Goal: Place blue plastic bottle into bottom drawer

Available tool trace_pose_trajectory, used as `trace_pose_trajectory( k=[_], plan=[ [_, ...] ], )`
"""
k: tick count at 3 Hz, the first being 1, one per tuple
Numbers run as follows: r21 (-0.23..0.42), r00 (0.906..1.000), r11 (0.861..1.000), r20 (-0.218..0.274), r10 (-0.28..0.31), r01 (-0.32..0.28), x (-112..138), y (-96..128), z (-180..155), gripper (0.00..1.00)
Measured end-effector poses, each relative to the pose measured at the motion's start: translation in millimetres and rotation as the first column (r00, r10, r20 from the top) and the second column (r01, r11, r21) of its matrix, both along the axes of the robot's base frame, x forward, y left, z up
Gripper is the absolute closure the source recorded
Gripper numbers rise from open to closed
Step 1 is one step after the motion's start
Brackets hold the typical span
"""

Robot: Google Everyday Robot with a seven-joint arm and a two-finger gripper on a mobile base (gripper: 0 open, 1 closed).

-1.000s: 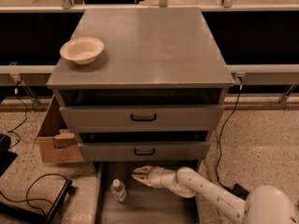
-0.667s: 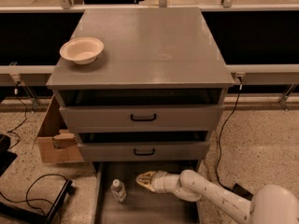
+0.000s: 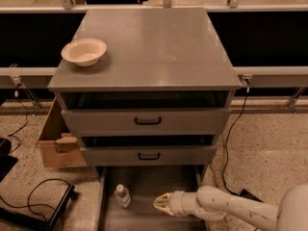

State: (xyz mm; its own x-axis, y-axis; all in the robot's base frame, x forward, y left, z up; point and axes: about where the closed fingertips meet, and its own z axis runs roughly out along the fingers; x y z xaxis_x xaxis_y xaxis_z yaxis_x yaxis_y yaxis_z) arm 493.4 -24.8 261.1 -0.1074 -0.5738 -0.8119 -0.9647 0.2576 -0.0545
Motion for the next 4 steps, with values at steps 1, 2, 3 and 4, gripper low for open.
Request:
trace_pose_trajectory(
  k=[1,2,3,4],
  plan=[
    [-0.149,0.9982,0.989,-0.058,-0.014,0.005,-24.2,-24.3,5.6,1.0],
    [-0.206,0.9988,0.979,-0.047,-0.012,0.002,-28.9,-23.0,7.7,1.0],
    [-0.232,0.9993,0.973,-0.038,0.007,-0.015,-27.5,-25.0,13.5,1.0],
    [-0.355,0.9995,0.935,-0.03,-0.009,-0.002,-19.6,-42.9,34.9,1.0]
  ],
)
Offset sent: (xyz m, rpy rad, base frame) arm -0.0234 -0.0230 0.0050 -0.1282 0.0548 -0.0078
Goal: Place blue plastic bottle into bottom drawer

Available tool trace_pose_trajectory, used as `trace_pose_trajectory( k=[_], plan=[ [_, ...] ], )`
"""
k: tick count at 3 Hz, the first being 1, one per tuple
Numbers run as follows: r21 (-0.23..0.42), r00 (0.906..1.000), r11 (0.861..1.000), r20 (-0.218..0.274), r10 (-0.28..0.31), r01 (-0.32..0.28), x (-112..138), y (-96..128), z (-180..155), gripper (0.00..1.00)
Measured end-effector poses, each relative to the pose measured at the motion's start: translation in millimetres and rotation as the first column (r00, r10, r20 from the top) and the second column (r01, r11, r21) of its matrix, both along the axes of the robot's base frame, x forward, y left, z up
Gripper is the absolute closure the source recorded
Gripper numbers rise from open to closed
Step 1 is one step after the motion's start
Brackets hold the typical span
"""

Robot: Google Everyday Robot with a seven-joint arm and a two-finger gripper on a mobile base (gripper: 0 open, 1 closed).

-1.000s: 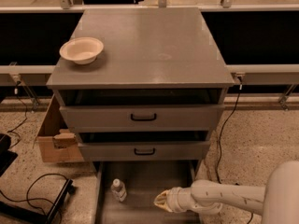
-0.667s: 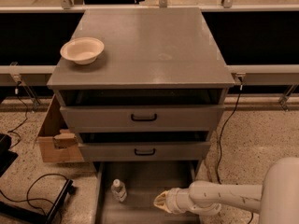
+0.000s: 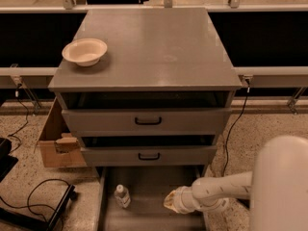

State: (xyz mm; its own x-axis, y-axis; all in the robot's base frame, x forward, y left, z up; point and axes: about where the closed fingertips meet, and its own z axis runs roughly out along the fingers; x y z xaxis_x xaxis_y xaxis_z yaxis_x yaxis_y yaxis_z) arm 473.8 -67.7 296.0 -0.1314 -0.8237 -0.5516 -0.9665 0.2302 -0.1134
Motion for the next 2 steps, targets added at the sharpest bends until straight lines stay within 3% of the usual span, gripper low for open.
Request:
trace_pose_trajectory(
  k=[1,2],
  plan=[
    [-0.191,0.9934,0.975,0.038,-0.109,0.114,14.1,-48.0,38.7,1.0],
    [-0.364,0.9866,0.918,0.025,-0.161,0.159,-7.9,-98.9,108.7,1.0]
  ],
)
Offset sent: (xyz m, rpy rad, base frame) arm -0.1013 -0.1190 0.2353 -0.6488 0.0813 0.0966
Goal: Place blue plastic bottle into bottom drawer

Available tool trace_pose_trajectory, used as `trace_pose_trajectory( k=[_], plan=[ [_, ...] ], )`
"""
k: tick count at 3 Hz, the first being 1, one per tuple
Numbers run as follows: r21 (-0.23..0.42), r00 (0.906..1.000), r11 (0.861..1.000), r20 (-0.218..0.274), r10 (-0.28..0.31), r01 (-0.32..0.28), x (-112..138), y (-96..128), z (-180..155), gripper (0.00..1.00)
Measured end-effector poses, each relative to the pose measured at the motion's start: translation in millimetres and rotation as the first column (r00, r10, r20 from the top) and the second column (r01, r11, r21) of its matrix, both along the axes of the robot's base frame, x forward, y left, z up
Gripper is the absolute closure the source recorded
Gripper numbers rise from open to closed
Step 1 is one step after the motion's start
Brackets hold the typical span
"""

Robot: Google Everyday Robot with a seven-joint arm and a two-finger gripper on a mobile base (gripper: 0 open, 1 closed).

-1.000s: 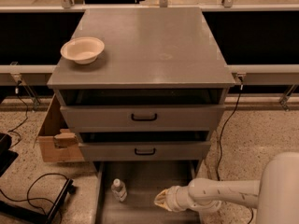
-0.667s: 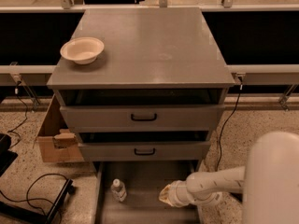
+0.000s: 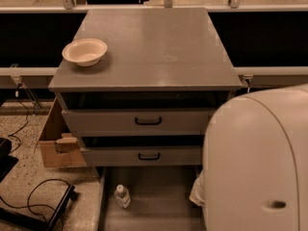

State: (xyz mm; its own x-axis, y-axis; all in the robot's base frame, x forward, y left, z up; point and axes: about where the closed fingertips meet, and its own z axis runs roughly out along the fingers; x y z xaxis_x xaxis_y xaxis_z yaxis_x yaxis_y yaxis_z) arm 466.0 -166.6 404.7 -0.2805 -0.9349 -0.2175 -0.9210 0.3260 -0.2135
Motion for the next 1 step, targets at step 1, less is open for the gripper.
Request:
trace_pose_trajectory(
  k=[1],
  plan=[
    [-0.049,0.9949,0.995,-0.05,-0.087,0.085,-35.4,-22.2,49.7,1.0]
  ],
)
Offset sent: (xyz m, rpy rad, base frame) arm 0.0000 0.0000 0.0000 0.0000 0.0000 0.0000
